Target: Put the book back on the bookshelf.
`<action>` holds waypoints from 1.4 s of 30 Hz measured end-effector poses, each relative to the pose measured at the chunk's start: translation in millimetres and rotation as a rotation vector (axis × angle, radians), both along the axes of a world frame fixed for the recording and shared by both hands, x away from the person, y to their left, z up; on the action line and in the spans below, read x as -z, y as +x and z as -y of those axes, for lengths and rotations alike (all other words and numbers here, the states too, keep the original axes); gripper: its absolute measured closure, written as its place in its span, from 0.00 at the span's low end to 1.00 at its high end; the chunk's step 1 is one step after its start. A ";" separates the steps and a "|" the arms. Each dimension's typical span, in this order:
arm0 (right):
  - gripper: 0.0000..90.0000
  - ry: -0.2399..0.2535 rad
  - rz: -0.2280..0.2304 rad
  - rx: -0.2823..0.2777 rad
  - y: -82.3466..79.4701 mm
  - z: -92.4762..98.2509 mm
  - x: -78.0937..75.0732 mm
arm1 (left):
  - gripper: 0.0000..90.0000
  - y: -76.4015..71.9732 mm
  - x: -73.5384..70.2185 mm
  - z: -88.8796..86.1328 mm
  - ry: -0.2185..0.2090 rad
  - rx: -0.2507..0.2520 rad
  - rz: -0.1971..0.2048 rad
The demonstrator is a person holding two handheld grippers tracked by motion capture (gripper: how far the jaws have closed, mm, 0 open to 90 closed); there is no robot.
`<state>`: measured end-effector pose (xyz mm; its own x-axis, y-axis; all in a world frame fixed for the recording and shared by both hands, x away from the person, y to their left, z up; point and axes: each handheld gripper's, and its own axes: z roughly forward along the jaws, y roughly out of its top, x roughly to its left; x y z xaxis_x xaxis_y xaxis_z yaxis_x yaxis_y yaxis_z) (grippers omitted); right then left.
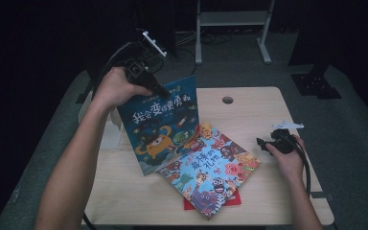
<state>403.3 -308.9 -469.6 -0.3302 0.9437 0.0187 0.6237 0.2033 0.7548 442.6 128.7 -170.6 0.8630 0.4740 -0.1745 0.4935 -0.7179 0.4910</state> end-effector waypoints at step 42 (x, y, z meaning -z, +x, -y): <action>0.18 -0.009 -0.024 0.050 9.0 2.2 15.6 | 0.91 -48.1 -25.0 -136.3 -0.075 -0.175 0.070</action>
<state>412.3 -311.1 -485.1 -0.2825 0.9591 0.0175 0.6509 0.1782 0.7379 394.5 265.1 -145.7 0.7801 0.6056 -0.1570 0.5700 -0.5845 0.5774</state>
